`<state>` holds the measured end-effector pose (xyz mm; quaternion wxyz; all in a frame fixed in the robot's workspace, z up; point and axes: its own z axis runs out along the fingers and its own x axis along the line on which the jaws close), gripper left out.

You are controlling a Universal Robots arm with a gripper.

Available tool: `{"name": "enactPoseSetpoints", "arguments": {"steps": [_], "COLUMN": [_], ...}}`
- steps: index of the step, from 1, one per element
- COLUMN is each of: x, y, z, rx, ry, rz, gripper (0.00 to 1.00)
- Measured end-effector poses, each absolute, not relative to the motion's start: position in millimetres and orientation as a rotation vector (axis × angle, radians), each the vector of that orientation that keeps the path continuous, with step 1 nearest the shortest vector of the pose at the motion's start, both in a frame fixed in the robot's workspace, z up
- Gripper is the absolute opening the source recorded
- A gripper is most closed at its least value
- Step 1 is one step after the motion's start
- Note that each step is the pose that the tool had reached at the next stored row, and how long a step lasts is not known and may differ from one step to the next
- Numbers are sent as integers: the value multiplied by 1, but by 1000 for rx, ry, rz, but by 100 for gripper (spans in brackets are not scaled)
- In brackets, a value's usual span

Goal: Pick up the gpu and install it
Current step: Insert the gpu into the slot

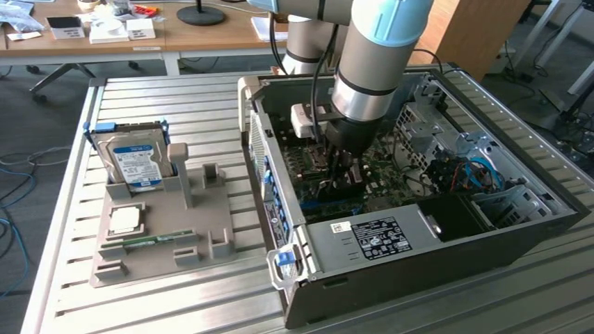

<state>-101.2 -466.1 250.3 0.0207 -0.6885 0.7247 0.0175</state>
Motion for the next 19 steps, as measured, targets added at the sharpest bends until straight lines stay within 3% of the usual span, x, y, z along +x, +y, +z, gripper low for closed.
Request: {"name": "enactPoseSetpoints", "arguments": {"steps": [15,17,19], "x": [-101,-101,-101], "y": [-466,-466,-466], "z": [250,250,250], "rx": [-2135,-2135,-2135], "ry": [2247,2247,2247], "rz": [55,55,54], "gripper": [27,33,33]}}
